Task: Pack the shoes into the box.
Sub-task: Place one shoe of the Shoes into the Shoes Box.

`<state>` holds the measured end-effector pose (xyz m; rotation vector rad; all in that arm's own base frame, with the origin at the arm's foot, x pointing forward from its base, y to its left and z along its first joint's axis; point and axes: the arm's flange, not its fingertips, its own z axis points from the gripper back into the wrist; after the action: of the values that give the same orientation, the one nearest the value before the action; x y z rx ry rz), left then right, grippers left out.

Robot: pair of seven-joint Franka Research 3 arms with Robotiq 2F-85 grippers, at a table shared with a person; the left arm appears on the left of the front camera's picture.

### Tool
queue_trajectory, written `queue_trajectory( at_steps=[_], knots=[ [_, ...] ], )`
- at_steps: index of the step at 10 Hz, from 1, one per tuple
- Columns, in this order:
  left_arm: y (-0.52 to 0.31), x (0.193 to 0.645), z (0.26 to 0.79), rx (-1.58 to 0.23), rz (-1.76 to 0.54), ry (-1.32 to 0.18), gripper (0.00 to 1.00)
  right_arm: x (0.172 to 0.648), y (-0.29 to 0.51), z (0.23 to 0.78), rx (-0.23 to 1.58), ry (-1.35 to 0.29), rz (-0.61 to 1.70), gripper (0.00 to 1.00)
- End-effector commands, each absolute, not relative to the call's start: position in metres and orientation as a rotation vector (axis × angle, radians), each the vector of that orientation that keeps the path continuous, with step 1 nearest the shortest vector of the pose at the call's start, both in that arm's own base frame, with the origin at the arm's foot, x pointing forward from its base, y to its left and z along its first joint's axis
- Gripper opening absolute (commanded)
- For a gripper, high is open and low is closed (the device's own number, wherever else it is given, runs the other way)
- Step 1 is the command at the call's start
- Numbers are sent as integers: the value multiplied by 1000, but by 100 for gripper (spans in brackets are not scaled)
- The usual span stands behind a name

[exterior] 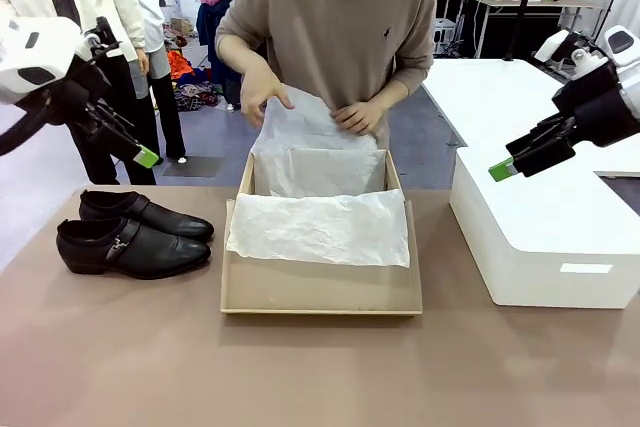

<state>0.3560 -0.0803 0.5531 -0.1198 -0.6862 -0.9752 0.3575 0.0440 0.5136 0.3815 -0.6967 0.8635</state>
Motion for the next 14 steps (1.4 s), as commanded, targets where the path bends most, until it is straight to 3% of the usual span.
queue_trajectory(
  at_steps=[1,10,14],
  knots=[
    [-67,380,566,-64,-1096,-612,100,361,42,512,394,-714,887,100],
    [-14,467,554,54,-1415,-414,100,361,42,512,394,-714,887,100],
    [-15,466,545,68,-1395,-412,100,361,42,512,394,-714,887,100]
  ],
)
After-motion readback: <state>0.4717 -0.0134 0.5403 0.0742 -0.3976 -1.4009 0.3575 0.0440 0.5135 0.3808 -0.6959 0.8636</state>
